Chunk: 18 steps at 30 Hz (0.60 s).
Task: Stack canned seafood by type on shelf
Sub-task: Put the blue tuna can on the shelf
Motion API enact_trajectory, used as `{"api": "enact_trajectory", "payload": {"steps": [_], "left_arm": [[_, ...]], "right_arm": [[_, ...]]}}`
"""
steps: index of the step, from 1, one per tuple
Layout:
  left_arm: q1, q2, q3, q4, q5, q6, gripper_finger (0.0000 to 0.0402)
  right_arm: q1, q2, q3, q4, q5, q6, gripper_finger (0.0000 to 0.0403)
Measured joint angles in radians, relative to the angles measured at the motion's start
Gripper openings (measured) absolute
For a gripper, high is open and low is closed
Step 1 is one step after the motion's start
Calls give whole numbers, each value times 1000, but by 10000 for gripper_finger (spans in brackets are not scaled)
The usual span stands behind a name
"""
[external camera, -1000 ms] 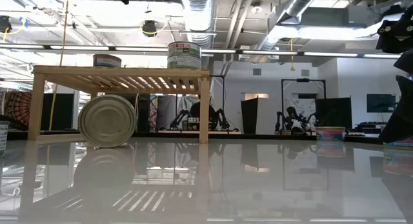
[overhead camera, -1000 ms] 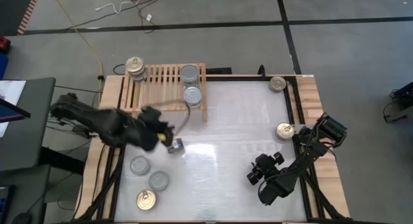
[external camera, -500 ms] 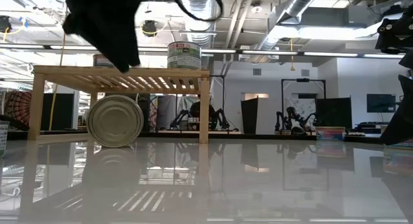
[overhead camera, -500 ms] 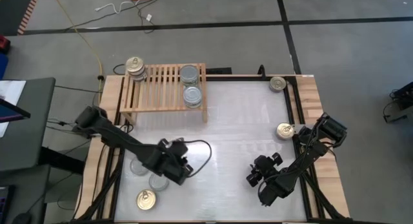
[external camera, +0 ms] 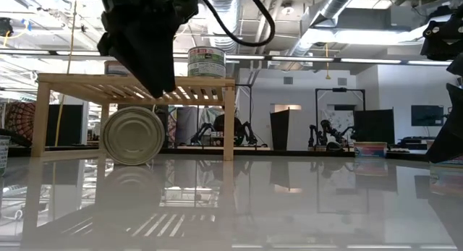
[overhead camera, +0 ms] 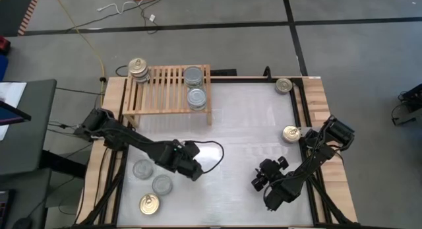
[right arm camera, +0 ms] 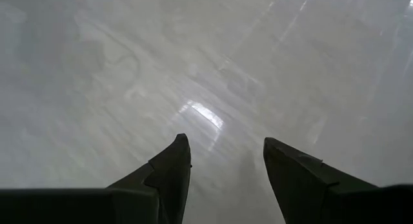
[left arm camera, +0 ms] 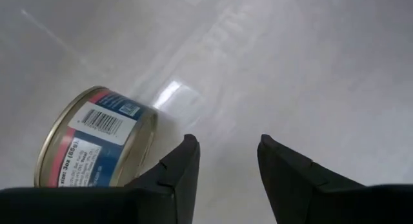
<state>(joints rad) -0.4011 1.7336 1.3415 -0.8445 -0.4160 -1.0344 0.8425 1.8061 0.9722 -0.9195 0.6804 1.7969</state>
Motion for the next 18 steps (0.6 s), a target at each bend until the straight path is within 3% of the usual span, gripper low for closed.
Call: {"api": "enact_trajectory", "payload": {"steps": [12, 18], "left_arm": [[3, 0, 0, 6, -10, 23, 272], [3, 0, 0, 12, 52, -1, 288]], "right_arm": [[0, 0, 0, 31, 0, -29, 221], [2, 0, 0, 39, 0, -34, 221]]}}
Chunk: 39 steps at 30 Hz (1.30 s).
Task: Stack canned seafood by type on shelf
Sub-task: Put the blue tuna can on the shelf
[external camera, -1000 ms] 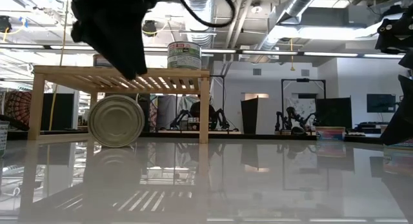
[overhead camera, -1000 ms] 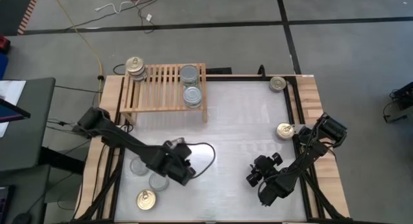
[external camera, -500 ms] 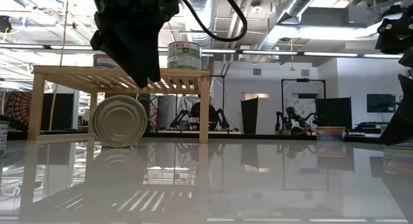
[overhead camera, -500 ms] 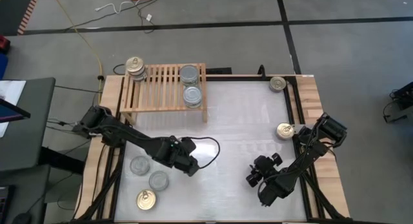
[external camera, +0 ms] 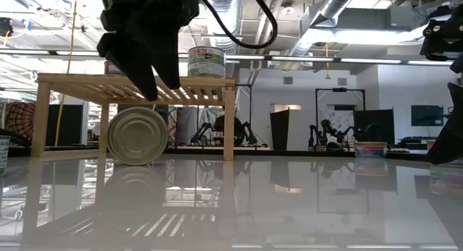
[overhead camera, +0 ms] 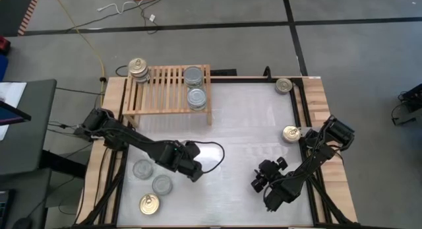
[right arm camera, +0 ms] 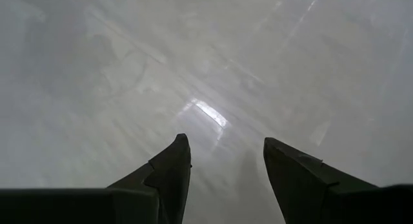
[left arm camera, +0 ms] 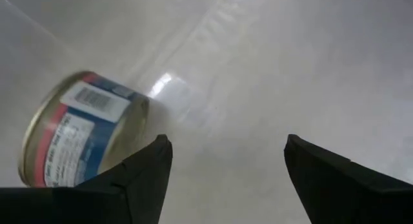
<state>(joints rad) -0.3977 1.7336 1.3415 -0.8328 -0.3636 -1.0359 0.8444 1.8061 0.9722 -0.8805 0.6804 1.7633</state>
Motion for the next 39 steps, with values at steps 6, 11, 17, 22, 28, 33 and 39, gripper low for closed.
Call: {"api": "enact_trajectory", "payload": {"steps": [6, 11, 17, 22, 28, 33, 39], "left_arm": [[-1, 0, 0, 2, 15, -130, 288], [8, 1, 4, -4, 5, -77, 288], [15, 1, 95, -121, -110, 101, 288], [45, 1, 108, -231, -166, 171, 288], [64, 3, 57, -256, -134, 160, 288], [78, 2, 26, -253, -115, 180, 288], [105, 2, -20, -248, -107, 229, 288]], "right_arm": [[0, 0, 0, 6, 0, -30, 221], [-1, 0, 0, 8, 0, -44, 221], [-1, 0, 0, 11, 0, -44, 221], [-1, 0, 0, 21, 0, -44, 221], [-1, 0, 0, 28, 0, -44, 221], [-1, 0, 0, 26, 0, -44, 221], [-1, 0, 0, 26, 0, -44, 221]]}}
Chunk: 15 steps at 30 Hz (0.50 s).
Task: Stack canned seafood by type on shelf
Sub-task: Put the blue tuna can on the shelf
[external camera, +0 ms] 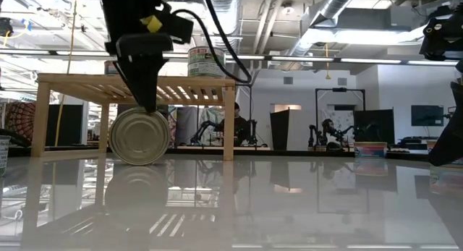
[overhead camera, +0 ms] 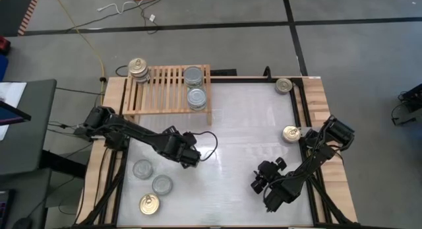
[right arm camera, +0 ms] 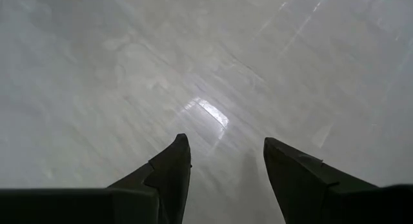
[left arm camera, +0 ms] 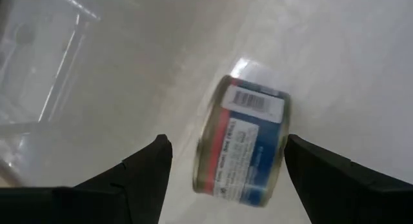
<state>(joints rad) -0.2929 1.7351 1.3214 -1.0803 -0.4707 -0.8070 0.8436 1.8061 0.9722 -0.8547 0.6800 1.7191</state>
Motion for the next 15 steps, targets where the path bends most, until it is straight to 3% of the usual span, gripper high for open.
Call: {"api": "enact_trajectory", "payload": {"steps": [7, 15], "left_arm": [[24, 0, -49, 96, 93, 116, 288], [34, 0, -66, 81, 96, 109, 267]], "right_arm": [[0, 0, 0, 3, 0, 0, 221], [0, 0, 0, 4, 0, 0, 221]]}}
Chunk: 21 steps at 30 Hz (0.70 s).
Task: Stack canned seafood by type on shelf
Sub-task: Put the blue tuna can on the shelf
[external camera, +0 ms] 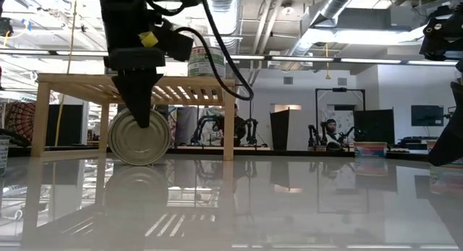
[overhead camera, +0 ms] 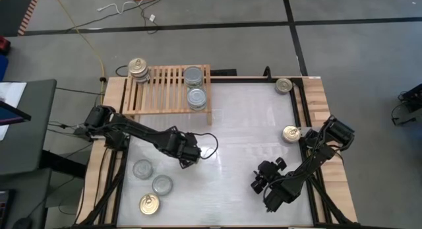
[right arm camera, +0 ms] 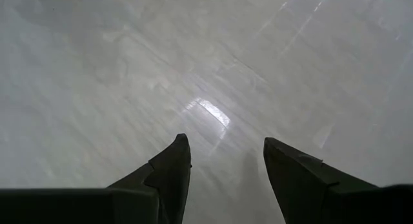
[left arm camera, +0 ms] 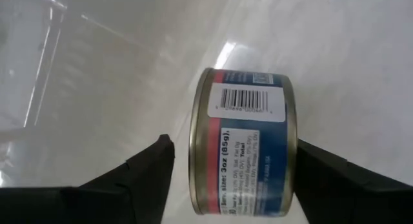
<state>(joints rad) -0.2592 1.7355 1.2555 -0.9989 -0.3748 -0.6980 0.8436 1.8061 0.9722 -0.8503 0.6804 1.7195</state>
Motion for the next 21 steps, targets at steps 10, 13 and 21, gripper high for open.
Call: {"api": "enact_trajectory", "payload": {"steps": [10, 13, 21], "left_arm": [[-57, 0, 12, 2, -4, -105, 189], [-110, 0, 52, -20, -53, -122, 189], [-256, 0, 241, -291, -233, -268, 189]], "right_arm": [[0, 0, 0, -1, 0, 6, 221], [0, 0, 0, -1, 1, 6, 221], [-2, 0, 0, -2, 11, 0, 221]]}}
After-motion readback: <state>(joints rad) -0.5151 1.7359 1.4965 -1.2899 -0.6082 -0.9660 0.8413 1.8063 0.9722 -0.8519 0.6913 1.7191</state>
